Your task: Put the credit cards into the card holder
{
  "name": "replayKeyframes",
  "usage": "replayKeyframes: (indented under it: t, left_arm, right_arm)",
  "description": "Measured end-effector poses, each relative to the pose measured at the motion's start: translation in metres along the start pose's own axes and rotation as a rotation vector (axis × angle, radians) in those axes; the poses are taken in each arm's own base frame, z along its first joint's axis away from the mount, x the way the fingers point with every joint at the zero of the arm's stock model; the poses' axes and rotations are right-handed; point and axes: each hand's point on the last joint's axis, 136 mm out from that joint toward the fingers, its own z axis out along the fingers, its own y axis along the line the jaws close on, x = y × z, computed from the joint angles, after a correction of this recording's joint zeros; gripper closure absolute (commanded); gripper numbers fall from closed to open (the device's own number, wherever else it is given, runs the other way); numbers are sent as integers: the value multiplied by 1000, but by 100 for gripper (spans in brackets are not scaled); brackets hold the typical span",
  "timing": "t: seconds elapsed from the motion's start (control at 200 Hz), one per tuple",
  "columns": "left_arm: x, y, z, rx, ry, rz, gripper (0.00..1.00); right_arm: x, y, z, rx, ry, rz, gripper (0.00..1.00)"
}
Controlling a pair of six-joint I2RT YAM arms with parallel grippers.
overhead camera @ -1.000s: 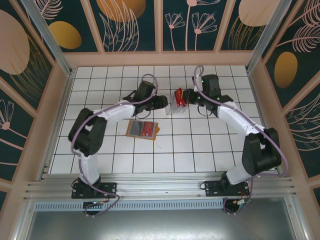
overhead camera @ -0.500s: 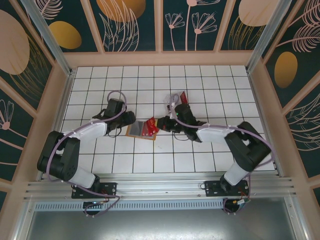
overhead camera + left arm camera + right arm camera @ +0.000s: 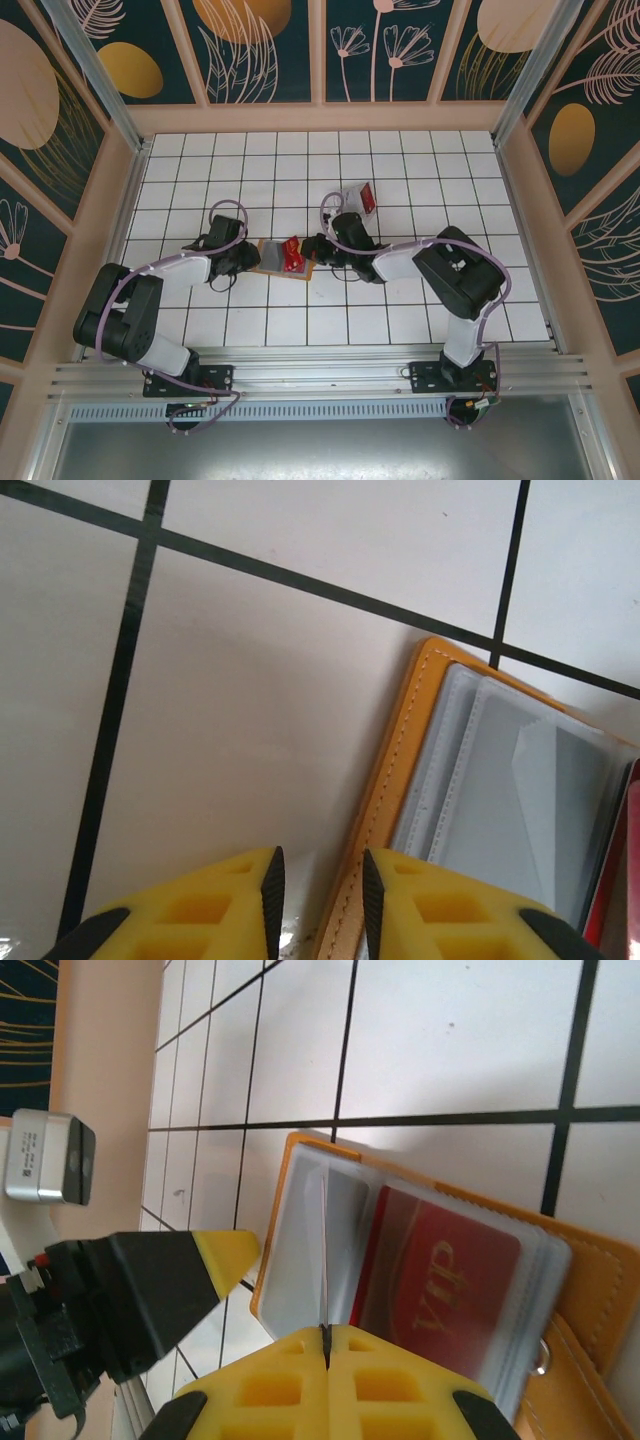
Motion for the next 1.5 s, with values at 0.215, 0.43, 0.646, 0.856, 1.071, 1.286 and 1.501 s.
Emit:
replayKeyframes:
  t: [0.215,0.43,0.646,0.856,1.071,1.286,1.501]
  left_arm:
    - [4,-1,4,28,11,-4,77]
    - [6,-2,5,52,6,-12,80]
    - [6,-3,6,88,-5,-36,84]
    - [11,-5,5,130,-10,-58,86]
    - [20,-10,3,168,13,-67,87]
    - [27,-16,3,187,29,-68,87]
    - [29,-18,3,193,37,-68,87]
  right_arm:
    - [1,-9,9,19,10,14,99]
    - [-1,-10,15,25,8,35,99]
    - [4,-13,22,32,20,59,99]
    - [9,-11,28,37,20,65,100]
    - [8,-12,30,48,-5,67,100]
    - [3,-14,30,61,-38,63,100]
    - [7,-12,31,60,-33,53,100]
